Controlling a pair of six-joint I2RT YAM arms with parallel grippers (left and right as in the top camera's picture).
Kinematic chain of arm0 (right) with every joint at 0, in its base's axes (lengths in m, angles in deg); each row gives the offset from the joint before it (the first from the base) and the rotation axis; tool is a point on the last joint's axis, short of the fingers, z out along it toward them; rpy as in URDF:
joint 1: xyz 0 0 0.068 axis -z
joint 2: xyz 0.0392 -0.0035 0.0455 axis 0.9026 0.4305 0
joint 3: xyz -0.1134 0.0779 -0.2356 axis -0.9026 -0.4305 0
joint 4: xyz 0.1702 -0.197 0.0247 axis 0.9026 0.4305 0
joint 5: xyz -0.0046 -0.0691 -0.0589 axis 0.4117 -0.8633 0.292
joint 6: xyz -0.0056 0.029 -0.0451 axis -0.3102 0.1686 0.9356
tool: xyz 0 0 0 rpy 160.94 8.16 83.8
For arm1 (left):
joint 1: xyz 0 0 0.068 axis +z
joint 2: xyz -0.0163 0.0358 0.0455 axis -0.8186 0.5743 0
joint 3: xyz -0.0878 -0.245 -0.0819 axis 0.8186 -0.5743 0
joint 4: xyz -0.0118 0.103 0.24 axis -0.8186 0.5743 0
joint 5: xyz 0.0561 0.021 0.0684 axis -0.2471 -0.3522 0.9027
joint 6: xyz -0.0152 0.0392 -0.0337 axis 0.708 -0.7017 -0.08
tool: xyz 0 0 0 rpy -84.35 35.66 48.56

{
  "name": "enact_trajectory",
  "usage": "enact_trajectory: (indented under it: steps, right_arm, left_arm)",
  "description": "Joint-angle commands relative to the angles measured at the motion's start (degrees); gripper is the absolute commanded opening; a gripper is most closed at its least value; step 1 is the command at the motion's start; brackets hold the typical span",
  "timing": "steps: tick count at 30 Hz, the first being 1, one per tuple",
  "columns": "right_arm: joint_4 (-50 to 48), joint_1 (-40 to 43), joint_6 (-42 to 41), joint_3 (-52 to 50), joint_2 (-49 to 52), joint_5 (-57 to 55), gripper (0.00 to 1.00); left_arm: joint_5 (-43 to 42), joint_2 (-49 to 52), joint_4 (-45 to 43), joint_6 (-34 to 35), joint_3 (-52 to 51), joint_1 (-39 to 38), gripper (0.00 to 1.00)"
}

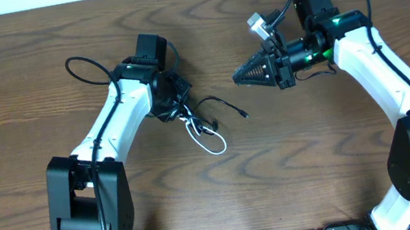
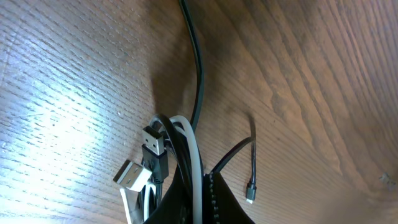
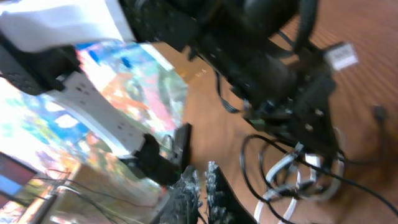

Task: Untangle cables

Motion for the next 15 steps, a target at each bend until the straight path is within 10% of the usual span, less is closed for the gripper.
enact_trajectory:
  steps: [1, 15]
  right_arm:
    - [1.03, -1.03, -2.29, 0.13, -1.57, -7.39, 0.27]
    - [-3.87, -11.85, -9.53, 0.11, -0.24, -25.66, 0.61]
  left_arm:
    - [1.60, -0.22, 0.35, -0.33, 0.74, 0.28, 0.08]
    - [-6.86, -0.22, 0.37, -1.99, 0.74, 0.13, 0.08]
